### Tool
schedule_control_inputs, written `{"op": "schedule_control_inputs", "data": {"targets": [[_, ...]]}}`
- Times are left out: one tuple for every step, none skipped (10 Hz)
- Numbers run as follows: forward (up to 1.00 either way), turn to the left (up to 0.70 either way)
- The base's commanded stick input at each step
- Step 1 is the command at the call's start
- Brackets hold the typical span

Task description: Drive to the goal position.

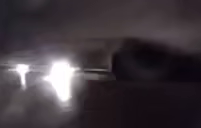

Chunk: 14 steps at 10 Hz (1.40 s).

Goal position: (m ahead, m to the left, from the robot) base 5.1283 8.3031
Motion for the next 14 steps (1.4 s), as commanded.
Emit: {"op": "schedule_control_inputs", "data": {"targets": [[0.0, 0.67], [0.0, 0.67], [0.0, 0.67], [0.0, 0.67], [0.0, 0.67], [0.0, 0.67], [0.02, 0.67], [0.03, 0.67], [0.0, 0.66], [0.0, 0.5], [0.0, 0.04], [0.15, 0.0], [0.7, 0.0], [0.7, 0.0]]}}
